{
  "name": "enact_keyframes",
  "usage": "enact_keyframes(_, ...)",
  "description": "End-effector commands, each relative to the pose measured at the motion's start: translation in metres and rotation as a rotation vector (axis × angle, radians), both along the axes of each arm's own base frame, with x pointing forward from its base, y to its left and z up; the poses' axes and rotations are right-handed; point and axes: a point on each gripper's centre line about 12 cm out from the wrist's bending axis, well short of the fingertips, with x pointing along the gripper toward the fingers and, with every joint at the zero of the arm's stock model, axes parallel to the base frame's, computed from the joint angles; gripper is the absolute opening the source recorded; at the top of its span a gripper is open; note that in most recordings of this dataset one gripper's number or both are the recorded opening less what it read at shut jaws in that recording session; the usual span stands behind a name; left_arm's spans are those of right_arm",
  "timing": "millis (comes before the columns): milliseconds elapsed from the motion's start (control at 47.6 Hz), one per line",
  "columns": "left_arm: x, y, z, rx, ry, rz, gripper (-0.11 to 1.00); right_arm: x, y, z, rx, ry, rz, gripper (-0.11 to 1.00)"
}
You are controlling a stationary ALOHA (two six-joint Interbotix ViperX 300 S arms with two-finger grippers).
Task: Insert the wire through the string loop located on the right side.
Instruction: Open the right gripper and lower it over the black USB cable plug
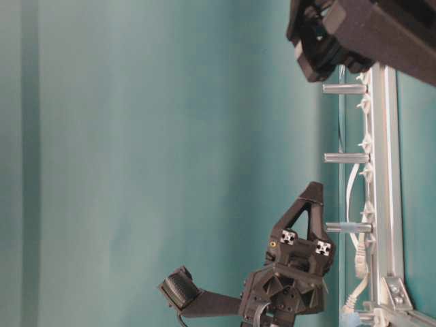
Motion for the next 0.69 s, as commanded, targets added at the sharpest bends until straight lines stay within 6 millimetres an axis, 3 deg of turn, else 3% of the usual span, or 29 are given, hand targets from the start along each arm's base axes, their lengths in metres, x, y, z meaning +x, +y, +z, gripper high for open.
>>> enact_keyframes(0, 0.008, -0.005, 0.007, 0.053, 0.019, -0.065, 0.15, 0.005, 0.0, 0.009, 0.027, -0.023, -0.011, 0.24)
enact_keyframes(42, 0.008, -0.006, 0.004, 0.047, 0.05, -0.068, 0.13, 0.007, 0.001, 0.007, 0.029, -0.001, -0.015, 0.22)
enact_keyframes(105, 0.009, -0.006, 0.0, 0.039, 0.099, -0.074, 0.01, 0.009, 0.0, 0.001, 0.036, 0.057, -0.027, 0.1)
enact_keyframes(147, 0.009, -0.006, -0.003, 0.035, 0.13, -0.078, 0.0, 0.01, 0.0, -0.004, 0.043, 0.105, -0.037, 0.04)
enact_keyframes(315, 0.007, -0.007, -0.009, 0.04, 0.185, -0.089, 0.0, 0.007, 0.003, -0.009, 0.088, 0.19, -0.053, 0.24)
enact_keyframes(483, 0.007, -0.008, -0.009, 0.041, 0.188, -0.092, 0.0, -0.002, 0.012, 0.003, 0.15, 0.08, -0.021, 0.17)
enact_keyframes(672, 0.005, -0.014, -0.012, 0.037, 0.201, -0.106, 0.0, -0.003, 0.003, 0.006, 0.24, 0.074, -0.134, 0.19)
